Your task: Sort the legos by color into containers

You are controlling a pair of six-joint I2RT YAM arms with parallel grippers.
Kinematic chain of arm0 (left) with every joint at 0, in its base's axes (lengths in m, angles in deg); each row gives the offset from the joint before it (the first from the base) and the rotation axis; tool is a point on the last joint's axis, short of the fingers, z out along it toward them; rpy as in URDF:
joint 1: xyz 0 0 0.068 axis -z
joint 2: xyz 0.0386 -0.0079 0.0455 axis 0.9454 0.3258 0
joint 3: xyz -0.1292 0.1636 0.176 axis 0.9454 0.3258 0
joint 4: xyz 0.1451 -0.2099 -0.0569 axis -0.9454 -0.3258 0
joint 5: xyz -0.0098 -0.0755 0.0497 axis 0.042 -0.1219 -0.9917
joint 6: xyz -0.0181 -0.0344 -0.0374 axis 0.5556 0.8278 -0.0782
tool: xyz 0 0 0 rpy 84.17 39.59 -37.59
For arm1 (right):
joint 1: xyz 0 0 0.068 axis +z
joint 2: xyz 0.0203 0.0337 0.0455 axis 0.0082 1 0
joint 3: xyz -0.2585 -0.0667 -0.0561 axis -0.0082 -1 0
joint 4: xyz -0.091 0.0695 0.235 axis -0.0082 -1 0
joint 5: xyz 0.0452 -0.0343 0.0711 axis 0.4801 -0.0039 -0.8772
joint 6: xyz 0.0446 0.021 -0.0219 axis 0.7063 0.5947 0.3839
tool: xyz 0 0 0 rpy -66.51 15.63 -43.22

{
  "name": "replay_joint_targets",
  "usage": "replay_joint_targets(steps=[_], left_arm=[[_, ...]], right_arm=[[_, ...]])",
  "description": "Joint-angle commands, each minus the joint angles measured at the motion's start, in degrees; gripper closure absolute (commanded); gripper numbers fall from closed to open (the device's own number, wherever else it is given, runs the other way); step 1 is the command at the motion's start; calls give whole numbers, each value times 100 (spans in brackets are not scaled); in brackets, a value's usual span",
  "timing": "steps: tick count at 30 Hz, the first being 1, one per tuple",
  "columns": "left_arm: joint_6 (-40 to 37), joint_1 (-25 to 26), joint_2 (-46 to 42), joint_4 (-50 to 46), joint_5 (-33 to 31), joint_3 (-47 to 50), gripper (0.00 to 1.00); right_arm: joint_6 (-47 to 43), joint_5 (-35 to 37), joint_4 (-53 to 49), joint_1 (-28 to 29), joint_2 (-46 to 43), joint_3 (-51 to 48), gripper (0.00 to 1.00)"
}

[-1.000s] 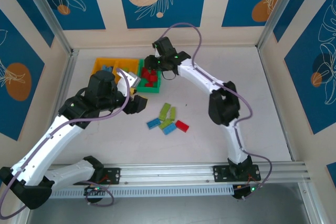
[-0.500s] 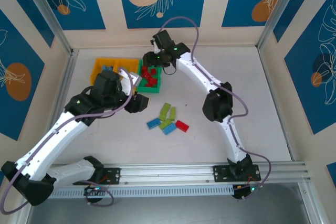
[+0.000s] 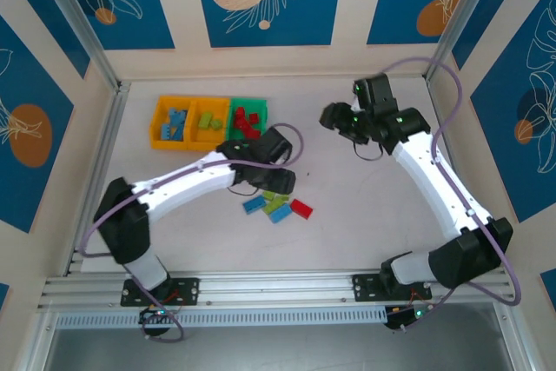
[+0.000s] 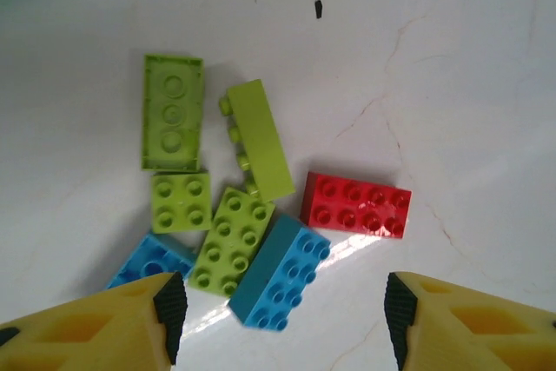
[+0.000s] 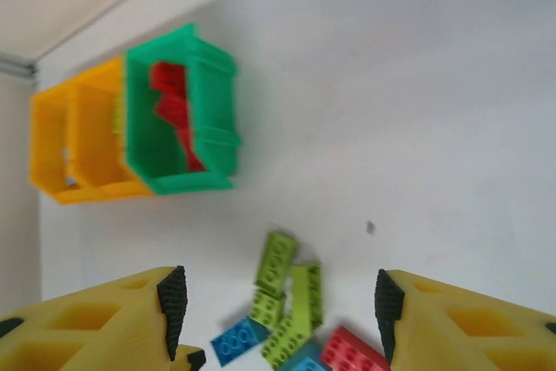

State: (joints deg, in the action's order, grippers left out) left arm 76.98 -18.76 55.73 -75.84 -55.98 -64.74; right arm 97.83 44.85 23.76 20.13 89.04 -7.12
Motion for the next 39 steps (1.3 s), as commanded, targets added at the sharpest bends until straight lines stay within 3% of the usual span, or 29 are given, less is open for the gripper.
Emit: replay_joint_targets(steps=[1,5,9,15,17,22,28,33,39], left_arm=[[529,151,505,-391,-557,-417,38],[928,156,1237,-796,-764,-825,38],[903,156,1714,-559,-406,-968,40],[861,130,2133,-505,-434,-1198,55],[825,125,2190,-496,-392,-1262,64],[834,91,2155,-498,-387,-1241,73],[817,-13,1540,-591,-607,-1219,74],[773,-405,951,-654,-806,-1236,74],[355,-1470,524,-667,-1051,-1306,74]], right_arm=[[544,-194,23,-157,-376,-591,38],[448,-256,-265,-352,-427,-537,38],[345,-275,-308,-401,-432,-369,38],[313,-325,-293,-413,-409,-273,38],[318,-350,-305,-419,-400,-283,37],[393,-407,-361,-418,-435,-299,38],[473,-554,-382,-412,-614,-262,38],[427,-1065,-188,-322,-664,-125,36],[356,-1414,24,241,-478,120,35]])
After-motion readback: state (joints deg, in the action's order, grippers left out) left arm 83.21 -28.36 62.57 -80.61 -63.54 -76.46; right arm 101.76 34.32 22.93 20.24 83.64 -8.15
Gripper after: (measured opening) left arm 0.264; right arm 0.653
